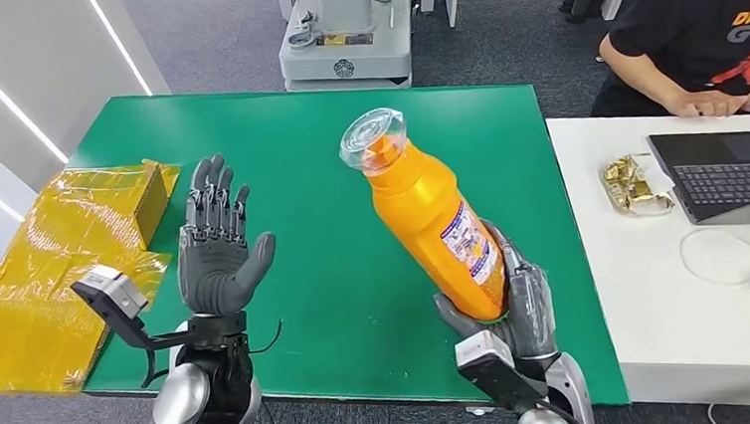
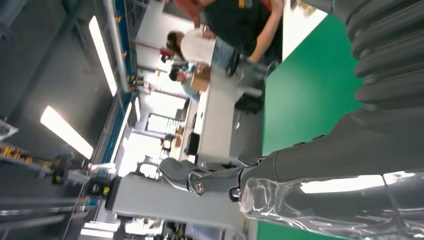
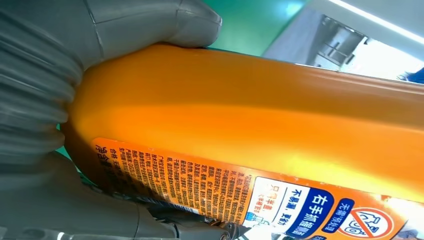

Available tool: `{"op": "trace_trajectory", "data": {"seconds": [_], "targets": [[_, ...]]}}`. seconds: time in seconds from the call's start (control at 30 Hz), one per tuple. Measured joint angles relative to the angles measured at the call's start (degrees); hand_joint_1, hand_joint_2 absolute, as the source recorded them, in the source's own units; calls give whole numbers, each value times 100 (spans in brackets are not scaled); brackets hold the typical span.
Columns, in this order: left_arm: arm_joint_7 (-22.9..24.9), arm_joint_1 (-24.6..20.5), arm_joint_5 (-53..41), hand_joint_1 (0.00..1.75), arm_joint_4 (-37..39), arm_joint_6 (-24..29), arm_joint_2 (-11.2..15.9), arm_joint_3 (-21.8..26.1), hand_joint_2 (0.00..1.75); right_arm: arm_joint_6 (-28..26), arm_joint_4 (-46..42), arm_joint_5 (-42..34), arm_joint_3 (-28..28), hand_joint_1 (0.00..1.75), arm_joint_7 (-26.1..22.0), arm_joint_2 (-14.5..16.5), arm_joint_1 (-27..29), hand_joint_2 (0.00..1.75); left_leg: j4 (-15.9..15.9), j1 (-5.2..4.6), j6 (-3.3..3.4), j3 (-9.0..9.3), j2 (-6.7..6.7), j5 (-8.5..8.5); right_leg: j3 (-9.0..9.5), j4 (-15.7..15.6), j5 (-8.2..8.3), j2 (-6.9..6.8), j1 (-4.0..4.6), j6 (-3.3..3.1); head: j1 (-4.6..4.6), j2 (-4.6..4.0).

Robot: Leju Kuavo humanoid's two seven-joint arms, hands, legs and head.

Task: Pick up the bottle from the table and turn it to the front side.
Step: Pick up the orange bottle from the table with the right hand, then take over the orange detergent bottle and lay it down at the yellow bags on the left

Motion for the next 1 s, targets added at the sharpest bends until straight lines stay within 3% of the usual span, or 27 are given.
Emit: {"op": "trace_trajectory", "data": {"seconds": [0.33,0.5,1.0], "targets": [[170,-141,203,0,38,-232,-60,-97,175,69,-331,59,-130,175,-39,49,156,175,1,0,0,0,0,1,0,0,1,1,0,-1,0,0],[508,-332,523,0,162,-797,-86,-283,175,458,-310,54,-131,175,-76,49,27,175,1,0,0,-2,0,1,0,0,1,0,0,-1,0,0],[538,-783,775,0,704,-1130,-188,-656,175,1626,127,65,177,175,327,38,-598,175,1,0,0,-1,0,2,0,1,2,1,0,-1,0,0]]}}
